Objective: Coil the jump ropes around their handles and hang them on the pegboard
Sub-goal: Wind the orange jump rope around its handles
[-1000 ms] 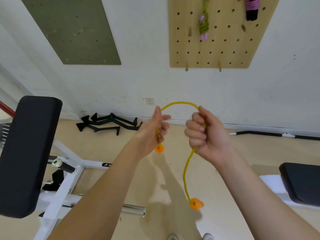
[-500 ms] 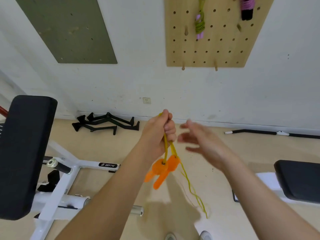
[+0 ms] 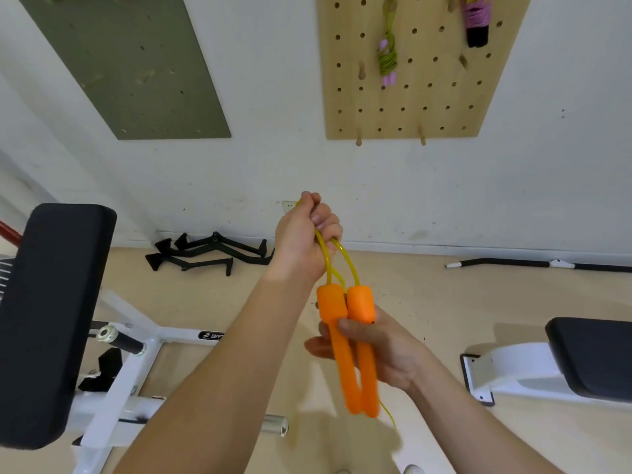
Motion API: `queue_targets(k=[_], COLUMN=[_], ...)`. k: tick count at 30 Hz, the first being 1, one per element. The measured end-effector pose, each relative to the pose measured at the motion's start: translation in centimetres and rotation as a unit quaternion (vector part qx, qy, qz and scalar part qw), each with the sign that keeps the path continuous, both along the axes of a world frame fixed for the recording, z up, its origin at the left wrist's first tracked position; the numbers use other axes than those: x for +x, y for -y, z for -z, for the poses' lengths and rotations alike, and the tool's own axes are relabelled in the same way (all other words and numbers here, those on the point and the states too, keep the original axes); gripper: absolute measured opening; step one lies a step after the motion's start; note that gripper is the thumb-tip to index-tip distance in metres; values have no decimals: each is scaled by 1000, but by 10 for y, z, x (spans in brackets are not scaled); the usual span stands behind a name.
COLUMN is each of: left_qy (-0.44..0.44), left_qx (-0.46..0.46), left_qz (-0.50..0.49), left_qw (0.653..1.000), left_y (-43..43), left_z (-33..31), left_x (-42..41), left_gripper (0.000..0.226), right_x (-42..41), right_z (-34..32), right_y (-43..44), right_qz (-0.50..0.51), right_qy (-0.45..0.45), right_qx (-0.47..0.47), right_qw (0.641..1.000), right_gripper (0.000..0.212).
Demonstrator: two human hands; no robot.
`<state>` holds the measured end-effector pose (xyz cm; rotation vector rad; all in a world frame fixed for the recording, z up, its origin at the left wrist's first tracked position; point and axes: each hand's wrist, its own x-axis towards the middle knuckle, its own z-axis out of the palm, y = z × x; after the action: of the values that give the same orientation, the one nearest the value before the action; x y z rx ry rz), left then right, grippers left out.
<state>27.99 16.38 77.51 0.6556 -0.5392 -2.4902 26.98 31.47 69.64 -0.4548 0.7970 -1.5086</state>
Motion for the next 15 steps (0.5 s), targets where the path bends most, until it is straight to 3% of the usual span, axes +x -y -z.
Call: queue_targets(k=[2,4,5,6,7,8,9,10,11,13,15], left_qy=[24,149,253,363,455,508,505,451,366,214,171], left_qx=[-23,-152,-267,-387,-495,-575,-622,-643,-645,-594,-535], left_qz=[-22,1,42,79,90,66,12,-30,-34,83,187], left_qw=[999,977,929,844,735,638,599,618,670,771,806], left_y=[5,11,13,16,20,24,25,24,21,5,-11], left_z=[4,14,21,29,37,44,47,46,44,31,25], left_x=[4,16,27,39,49,58,63,66,66,61,61], left_gripper=[35,46,56,64,67,64,56,44,33,35,50], right_x=[1,-5,-10,-15,-20,-23,-24,-24,-23,-22,-24], right_z=[-9,-18,-24,-28,-30,-31,-32,-33,-33,-35,-40], right_y=[-2,-2,-1,-1,-2,-3,-4,-5,-5,-5,-5], right_qz=[42,77,82,80,71,54,32,9,-13,-58,-102], right_qy=[-3,-19,-25,-32,-41,-54,-71,-85,-90,-73,-54], right_qx=[38,56,56,55,60,70,83,93,96,78,59], right_qw=[998,995,995,995,995,995,994,992,991,993,992], right_gripper=[40,25,23,22,21,21,22,24,26,34,47])
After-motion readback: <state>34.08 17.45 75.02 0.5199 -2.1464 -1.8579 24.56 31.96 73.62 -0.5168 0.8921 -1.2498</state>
